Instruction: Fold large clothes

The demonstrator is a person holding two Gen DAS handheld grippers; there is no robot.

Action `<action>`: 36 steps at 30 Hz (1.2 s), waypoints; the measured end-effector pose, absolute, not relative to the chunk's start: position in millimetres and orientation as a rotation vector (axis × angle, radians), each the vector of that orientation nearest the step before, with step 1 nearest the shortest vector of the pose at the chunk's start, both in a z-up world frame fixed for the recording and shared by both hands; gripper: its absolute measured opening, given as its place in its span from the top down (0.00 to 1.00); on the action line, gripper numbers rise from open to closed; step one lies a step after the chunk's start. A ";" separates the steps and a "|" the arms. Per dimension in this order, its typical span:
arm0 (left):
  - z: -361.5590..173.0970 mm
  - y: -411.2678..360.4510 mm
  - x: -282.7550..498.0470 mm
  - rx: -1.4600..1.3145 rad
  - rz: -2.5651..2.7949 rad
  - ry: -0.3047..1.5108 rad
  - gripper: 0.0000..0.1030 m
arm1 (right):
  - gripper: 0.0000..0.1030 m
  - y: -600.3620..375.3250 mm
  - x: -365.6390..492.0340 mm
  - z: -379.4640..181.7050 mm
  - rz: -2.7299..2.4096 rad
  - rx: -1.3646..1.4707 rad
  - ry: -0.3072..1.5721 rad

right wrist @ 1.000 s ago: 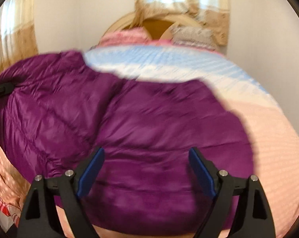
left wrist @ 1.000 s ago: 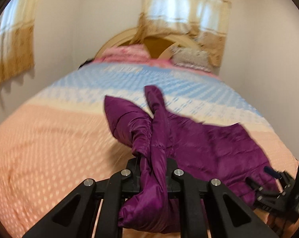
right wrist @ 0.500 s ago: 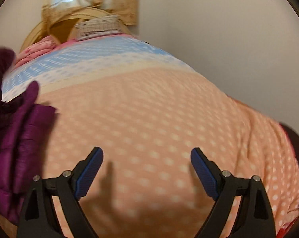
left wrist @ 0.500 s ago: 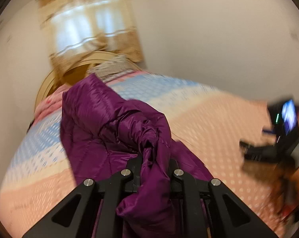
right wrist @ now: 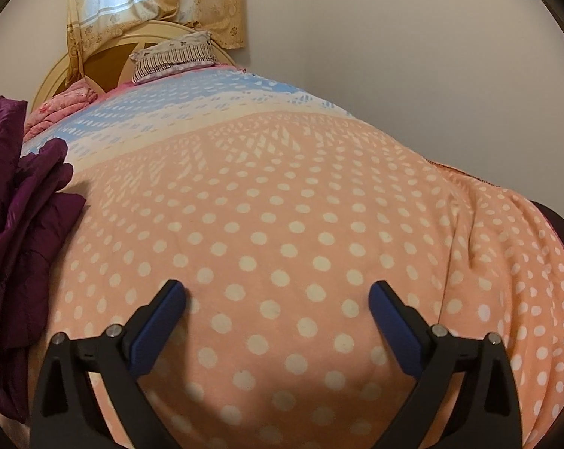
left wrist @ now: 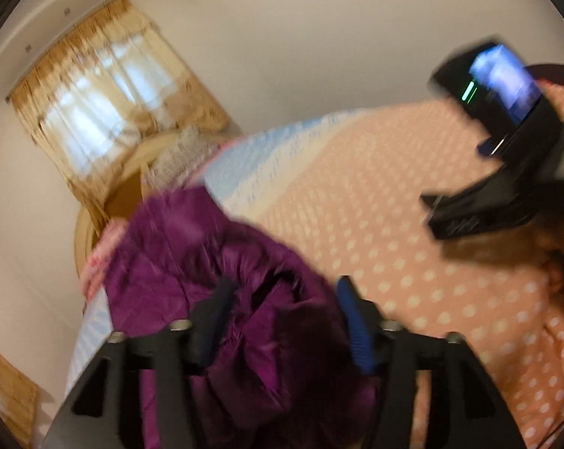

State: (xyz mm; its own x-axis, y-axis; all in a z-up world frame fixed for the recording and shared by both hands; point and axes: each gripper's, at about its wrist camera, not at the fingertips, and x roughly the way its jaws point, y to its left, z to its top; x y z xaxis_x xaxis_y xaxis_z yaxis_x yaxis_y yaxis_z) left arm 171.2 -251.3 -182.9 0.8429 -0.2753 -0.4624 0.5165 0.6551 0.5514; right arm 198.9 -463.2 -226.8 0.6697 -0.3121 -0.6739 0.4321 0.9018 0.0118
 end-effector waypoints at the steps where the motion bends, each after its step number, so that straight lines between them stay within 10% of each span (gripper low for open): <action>1: -174.7 -250.3 162.2 0.724 -0.465 0.324 0.28 | 0.02 -463.2 199.0 -227.0 -0.421 0.175 0.723; 20: -119.4 -27.1 334.4 0.086 0.105 0.617 0.22 | 0.38 -318.9 298.6 -60.9 -0.107 0.154 0.598; 36: -141.2 -42.1 396.6 -0.056 0.011 0.693 0.22 | 0.46 -312.6 361.7 -161.6 -0.117 0.317 0.737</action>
State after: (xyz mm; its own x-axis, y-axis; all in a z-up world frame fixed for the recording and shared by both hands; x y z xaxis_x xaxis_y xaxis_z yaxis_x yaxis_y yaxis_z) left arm 396.6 -42.1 -141.2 0.7696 -0.0089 -0.6385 -0.0284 0.9984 -0.0481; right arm 361.7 -312.6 -161.6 0.7365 0.0063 -0.6764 0.2151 0.9459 0.2430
